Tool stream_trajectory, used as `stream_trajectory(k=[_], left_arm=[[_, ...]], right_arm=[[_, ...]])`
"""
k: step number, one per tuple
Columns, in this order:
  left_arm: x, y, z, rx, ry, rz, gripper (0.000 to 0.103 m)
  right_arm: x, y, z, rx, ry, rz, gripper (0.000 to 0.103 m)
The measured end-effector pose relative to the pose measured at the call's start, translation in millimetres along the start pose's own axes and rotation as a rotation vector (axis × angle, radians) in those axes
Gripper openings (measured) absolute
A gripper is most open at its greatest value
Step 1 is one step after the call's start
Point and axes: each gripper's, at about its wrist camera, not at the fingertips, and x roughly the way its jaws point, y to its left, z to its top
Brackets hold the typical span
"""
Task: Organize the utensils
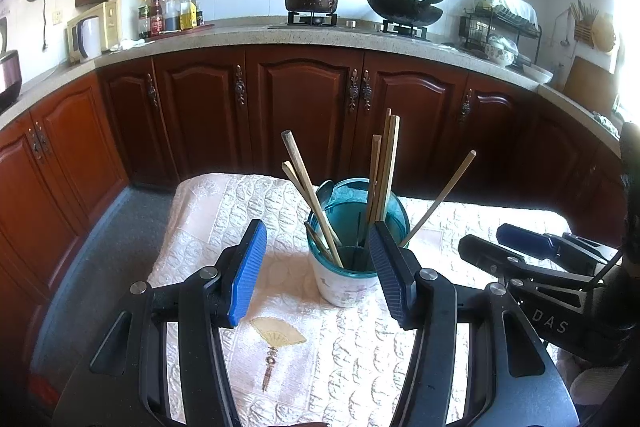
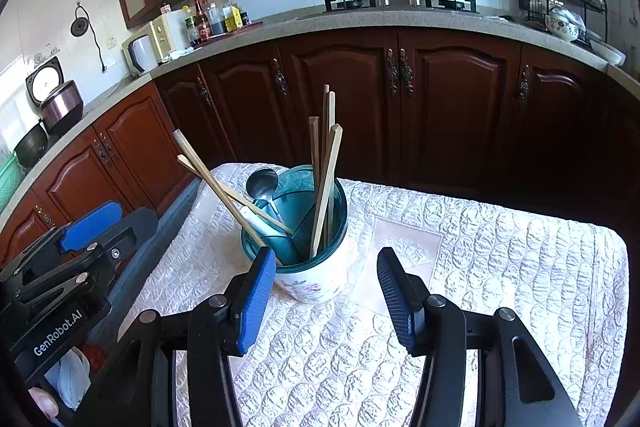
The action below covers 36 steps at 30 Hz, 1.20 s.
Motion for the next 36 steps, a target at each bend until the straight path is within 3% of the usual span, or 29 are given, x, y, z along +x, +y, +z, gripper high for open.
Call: stream_trajectory(k=[36], left_arm=[[0.8,-3.0,-1.3,0.007,0.003,-0.002,0.053]], right_arm=[[4.0,0.8,-1.8,-0.001,0.018,-0.001,0.051]])
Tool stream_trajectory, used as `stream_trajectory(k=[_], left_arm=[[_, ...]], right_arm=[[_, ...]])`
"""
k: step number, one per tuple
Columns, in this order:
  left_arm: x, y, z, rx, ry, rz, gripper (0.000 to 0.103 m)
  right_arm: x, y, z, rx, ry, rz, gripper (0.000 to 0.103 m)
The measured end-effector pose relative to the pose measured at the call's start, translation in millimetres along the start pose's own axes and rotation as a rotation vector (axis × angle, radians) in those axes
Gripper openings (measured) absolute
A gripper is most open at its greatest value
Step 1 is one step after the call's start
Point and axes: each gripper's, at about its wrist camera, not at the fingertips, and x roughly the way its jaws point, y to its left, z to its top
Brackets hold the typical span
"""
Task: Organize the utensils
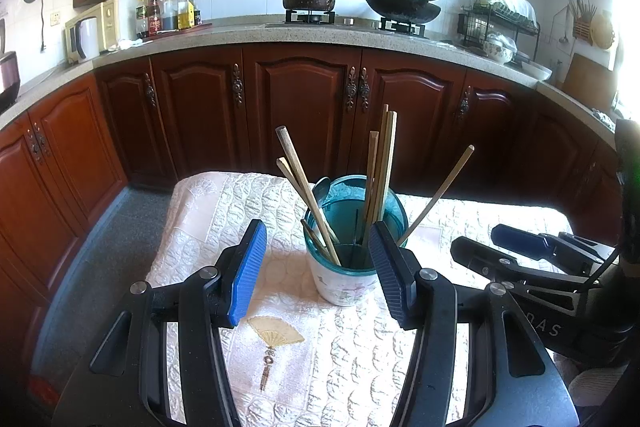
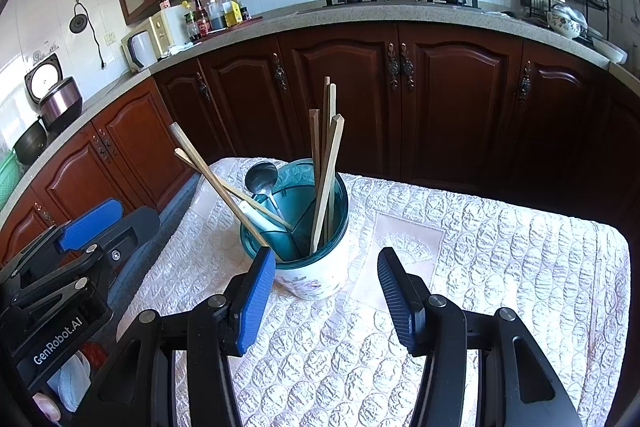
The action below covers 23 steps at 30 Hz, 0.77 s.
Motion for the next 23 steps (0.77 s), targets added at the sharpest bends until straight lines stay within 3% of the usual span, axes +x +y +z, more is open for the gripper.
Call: stream_trajectory(k=[23], left_arm=[[5.8,-4.4,-7.4,0.013,0.001,-0.013,0.053]], right_arm=[[5.5,-10.0,-7.5,0.023,0.015,0.002,0.051]])
